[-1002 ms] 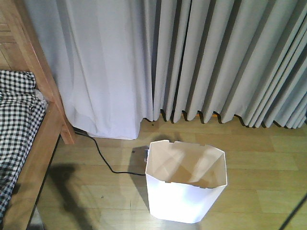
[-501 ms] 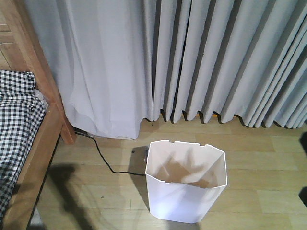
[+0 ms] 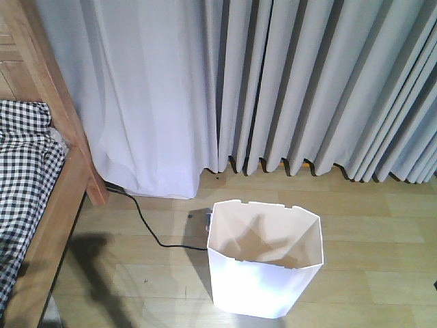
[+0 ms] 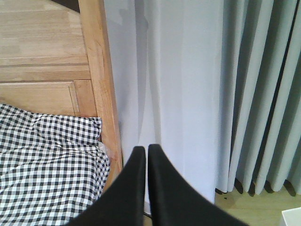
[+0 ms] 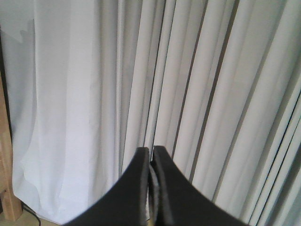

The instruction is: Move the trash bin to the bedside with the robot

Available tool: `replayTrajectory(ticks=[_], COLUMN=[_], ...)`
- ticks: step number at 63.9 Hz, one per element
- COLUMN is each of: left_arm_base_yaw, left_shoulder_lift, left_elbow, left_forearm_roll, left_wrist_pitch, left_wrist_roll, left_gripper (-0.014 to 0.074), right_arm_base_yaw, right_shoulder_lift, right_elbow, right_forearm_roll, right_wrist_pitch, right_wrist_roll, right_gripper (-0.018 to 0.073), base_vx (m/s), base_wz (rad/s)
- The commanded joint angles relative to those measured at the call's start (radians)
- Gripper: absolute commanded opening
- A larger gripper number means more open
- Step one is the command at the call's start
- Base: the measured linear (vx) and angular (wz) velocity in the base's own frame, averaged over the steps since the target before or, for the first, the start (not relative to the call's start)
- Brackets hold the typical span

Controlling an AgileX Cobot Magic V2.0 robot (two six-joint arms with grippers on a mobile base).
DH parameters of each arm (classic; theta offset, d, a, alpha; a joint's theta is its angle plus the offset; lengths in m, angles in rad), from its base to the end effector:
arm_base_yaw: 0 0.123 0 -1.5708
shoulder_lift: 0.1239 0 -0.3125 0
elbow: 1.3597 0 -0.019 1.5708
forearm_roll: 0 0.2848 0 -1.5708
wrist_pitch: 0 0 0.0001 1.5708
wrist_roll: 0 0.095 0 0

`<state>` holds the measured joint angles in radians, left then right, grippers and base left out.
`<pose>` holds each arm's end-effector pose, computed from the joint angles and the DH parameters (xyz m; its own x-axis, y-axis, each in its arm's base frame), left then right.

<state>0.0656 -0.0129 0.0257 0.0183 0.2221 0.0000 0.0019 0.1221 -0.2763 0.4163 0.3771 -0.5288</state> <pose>0.0658 0.0047 0.1837 -0.1480 0.0082 -0.9889 -0.0669 0.9976 0.0182 0.0623 0.0143 0.2756 -0.0842 -0.1370 -0.9870 -0.1632 0.9790 -0.1219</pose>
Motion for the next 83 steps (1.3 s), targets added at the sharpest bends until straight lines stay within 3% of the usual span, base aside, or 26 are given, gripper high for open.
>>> replayTrajectory(ticks=[1, 10, 14, 21, 25, 39, 83], left_arm_base_yaw=[0.001, 0.001, 0.001, 0.001, 0.001, 0.001, 0.001], left_shoulder_lift=[-0.015, -0.015, -0.015, -0.015, -0.015, -0.015, -0.014], left_elbow=[0.019, 0.019, 0.019, 0.019, 0.019, 0.019, 0.019], left_forearm_roll=[-0.004, -0.004, -0.004, -0.004, -0.004, -0.004, -0.004], left_wrist_pitch=[-0.071, -0.071, -0.071, -0.071, -0.071, -0.071, -0.071], left_wrist_roll=[0.000, 0.000, 0.000, 0.000, 0.000, 0.000, 0.000], left_gripper=[-0.0006, -0.0006, -0.0006, -0.0006, -0.0006, -0.0006, -0.0006], right_arm_base_yaw=[0.000, 0.000, -0.002, -0.001, -0.001, -0.001, -0.001], right_shoulder_lift=[0.009, 0.009, 0.009, -0.034, -0.064, -0.147, -0.146], right_elbow=[-0.026, 0.001, 0.039, 0.138, 0.187, 0.312, 0.311], right_forearm_roll=[0.000, -0.033, -0.131, -0.377, -0.460, -0.466, -0.467], right_wrist_pitch=[-0.071, -0.126, -0.206, -0.347, -0.370, -0.361, -0.328], right_wrist_roll=[0.004, 0.011, 0.127, 0.445, 0.513, 0.521, 0.512], right_gripper=[-0.0009, -0.0009, -0.0009, -0.0009, -0.0009, -0.0009, -0.0009], base_vx=[0.00, 0.00, 0.00, 0.00, 0.00, 0.00, 0.00], base_wz=[0.00, 0.00, 0.00, 0.00, 0.00, 0.00, 0.00])
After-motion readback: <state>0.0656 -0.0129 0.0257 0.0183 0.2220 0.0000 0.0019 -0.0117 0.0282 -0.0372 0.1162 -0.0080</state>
